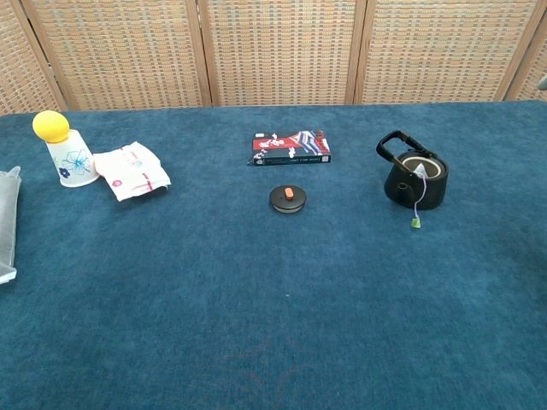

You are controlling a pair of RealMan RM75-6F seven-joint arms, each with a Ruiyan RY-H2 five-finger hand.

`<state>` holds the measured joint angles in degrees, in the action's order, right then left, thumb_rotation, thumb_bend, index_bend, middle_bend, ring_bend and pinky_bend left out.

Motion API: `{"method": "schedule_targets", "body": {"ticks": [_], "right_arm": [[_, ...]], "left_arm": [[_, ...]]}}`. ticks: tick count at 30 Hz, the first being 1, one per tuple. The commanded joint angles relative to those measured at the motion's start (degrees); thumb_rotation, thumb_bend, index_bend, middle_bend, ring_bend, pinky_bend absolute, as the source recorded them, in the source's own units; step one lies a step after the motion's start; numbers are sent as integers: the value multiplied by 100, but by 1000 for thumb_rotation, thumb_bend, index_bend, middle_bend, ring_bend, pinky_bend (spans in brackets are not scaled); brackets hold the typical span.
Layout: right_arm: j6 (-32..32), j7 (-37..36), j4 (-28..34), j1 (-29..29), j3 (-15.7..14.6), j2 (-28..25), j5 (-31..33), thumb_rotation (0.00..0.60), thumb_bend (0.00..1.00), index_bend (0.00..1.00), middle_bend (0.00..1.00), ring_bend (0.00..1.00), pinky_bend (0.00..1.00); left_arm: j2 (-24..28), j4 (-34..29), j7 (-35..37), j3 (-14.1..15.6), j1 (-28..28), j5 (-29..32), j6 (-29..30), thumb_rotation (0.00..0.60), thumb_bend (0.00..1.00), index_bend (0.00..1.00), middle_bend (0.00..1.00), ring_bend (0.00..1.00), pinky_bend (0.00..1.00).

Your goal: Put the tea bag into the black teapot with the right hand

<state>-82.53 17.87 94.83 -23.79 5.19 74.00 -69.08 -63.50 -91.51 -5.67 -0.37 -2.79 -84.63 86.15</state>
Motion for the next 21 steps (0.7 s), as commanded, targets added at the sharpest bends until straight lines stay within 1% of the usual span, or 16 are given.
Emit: {"method": "schedule_targets", "body": {"ticks": [1,4,11,21], "right_arm": [[-275,-27,38,254,-73,24,-175,141,705,223,360,340,557],[-528,-65,42,505,-112,57,-244,176,693,223,360,340,557],[-627,-83,23,734,-137,88,-388,178,679,223,359,337,543],[-609,-48,9,871,-78,118,-480,190,662,223,346,313,479]], "left_arm": [[-19,13,18,15,27,-50,50,600,445,0,0,0,0],[-54,21,43,43,62,-203,170,600,445,0,0,0,0],[-66,33,19,55,54,-345,214,600,446,0,0,0,0],[-67,1,-35,52,25,-392,170,600,446,0,0,0,0]]}}
